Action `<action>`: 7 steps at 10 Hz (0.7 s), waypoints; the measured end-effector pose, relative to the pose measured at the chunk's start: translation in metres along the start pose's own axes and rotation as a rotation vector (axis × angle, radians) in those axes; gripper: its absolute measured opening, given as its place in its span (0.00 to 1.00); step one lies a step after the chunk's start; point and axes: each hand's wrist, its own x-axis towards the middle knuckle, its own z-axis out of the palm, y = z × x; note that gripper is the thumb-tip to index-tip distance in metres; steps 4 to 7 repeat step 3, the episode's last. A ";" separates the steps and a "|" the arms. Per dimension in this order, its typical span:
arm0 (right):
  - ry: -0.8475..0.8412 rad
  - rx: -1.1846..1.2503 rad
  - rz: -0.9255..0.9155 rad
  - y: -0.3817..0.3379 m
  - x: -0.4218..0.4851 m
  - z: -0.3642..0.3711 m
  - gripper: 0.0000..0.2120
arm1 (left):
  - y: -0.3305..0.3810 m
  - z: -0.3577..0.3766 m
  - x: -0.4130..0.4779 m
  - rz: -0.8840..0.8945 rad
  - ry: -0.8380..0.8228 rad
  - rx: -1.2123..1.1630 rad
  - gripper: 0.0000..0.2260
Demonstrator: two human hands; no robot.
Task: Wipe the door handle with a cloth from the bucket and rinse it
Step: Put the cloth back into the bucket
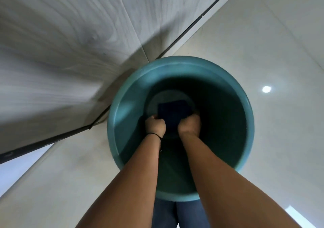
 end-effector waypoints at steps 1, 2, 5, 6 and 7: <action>0.013 0.011 -0.074 -0.007 -0.031 -0.017 0.23 | 0.011 -0.011 -0.030 0.090 -0.054 -0.013 0.16; -0.006 0.103 -0.130 -0.014 -0.076 -0.041 0.15 | 0.022 -0.037 -0.083 0.191 -0.143 0.000 0.14; -0.052 0.192 -0.243 -0.017 -0.135 -0.074 0.10 | 0.025 -0.078 -0.146 0.330 -0.190 0.079 0.12; -0.052 0.192 -0.243 -0.017 -0.135 -0.074 0.10 | 0.025 -0.078 -0.146 0.330 -0.190 0.079 0.12; -0.052 0.192 -0.243 -0.017 -0.135 -0.074 0.10 | 0.025 -0.078 -0.146 0.330 -0.190 0.079 0.12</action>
